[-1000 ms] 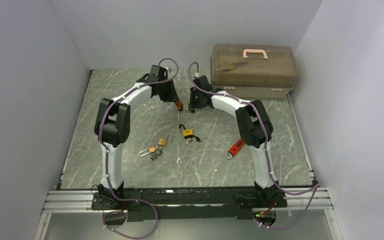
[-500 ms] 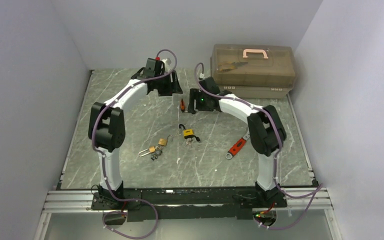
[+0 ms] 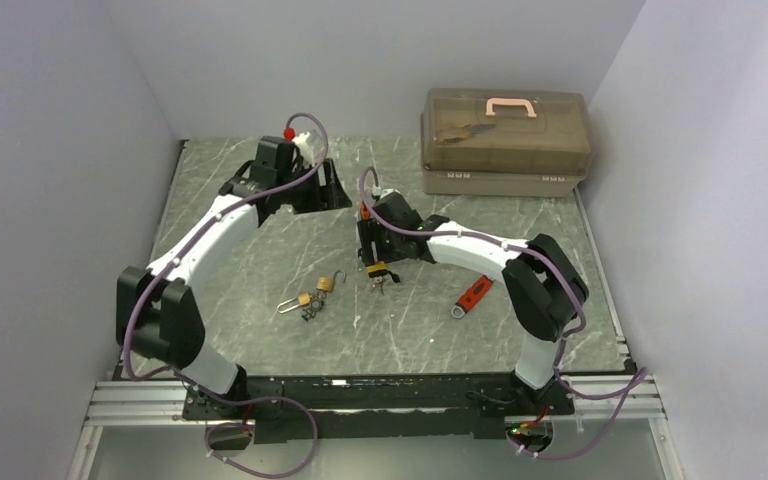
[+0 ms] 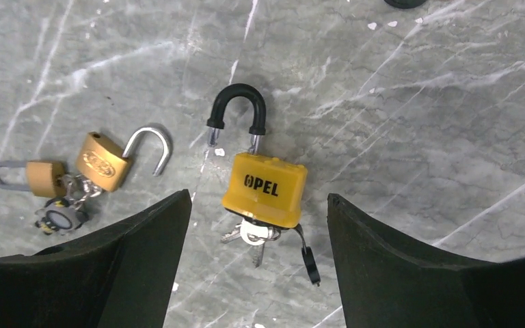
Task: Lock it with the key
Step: Pick up the lock from the center of the board.
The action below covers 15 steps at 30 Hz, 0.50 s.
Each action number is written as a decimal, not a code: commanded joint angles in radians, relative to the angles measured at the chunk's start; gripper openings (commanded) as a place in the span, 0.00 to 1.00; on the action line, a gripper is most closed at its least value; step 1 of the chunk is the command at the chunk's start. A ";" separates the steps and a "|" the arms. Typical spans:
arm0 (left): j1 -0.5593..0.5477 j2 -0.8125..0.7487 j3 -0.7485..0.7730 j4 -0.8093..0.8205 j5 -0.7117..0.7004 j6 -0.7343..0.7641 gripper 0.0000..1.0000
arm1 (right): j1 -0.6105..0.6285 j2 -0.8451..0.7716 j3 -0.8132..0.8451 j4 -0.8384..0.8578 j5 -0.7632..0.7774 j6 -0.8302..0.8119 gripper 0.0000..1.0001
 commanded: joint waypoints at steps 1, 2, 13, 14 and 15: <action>0.004 -0.125 -0.082 -0.024 0.004 0.035 0.77 | 0.014 0.035 0.013 -0.001 0.089 -0.023 0.77; 0.006 -0.145 -0.097 -0.030 0.001 0.041 0.77 | 0.027 0.046 0.022 -0.006 0.101 -0.029 0.77; 0.052 -0.241 -0.186 -0.065 0.002 0.081 0.77 | 0.081 0.136 0.083 -0.046 0.173 -0.042 0.76; 0.053 -0.239 -0.190 -0.065 0.005 0.081 0.77 | 0.083 0.141 0.088 -0.049 0.178 -0.043 0.75; 0.056 -0.240 -0.193 -0.064 0.010 0.081 0.77 | 0.086 0.148 0.091 -0.053 0.184 -0.044 0.73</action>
